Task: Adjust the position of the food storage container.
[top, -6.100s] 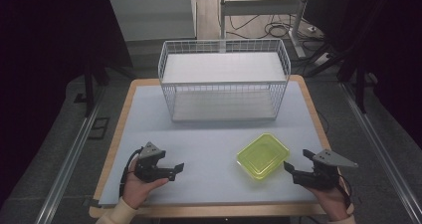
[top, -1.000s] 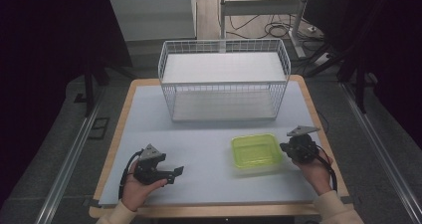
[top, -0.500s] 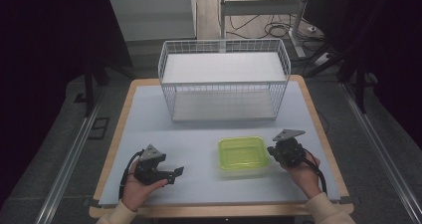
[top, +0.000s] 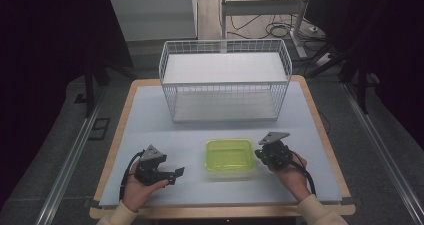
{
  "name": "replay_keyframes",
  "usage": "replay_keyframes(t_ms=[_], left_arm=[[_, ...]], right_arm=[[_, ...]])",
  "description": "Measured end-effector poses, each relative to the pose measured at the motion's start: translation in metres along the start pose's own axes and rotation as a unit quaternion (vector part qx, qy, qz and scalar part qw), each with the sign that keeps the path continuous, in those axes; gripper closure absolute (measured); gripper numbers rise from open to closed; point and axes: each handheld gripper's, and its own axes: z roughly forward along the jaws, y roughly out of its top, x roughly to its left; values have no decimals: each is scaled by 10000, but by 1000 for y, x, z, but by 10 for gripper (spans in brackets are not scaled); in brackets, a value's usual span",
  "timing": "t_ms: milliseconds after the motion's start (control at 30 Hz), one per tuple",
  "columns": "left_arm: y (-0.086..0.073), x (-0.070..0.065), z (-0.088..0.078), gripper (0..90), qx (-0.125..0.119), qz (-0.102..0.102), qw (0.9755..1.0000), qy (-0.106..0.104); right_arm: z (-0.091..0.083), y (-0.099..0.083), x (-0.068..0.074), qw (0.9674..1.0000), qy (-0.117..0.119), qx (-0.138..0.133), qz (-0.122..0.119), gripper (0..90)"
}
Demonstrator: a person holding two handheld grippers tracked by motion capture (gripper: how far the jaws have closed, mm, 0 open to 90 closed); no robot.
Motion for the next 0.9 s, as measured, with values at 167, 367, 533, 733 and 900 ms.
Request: replay_keyframes(t_ms=[167, 367, 533, 733, 900], left_arm=[[-3, 2, -1, 146, -13, -55, 10000, -12], [-6, 6, -5, 147, -85, -183, 9998, -9], [-7, 4, -7, 148, -136, -165, 9998, -12], [-3, 1, -8, 149, -165, -190, 9997, -47], [-1, -5, -8, 151, -149, -208, 9997, -36]], right_arm=[[5, 3, 5, 10000, 72, 2, -45, 900], [8, 4, 2, 9999, 162, -17, 0, 900], [6, 4, -4, 10000, 66, -57, 23, 900], [-11, -2, -15, 9992, -16, -318, 246, 900], [-26, -11, -20, 9977, 9, -541, 398, 900]])
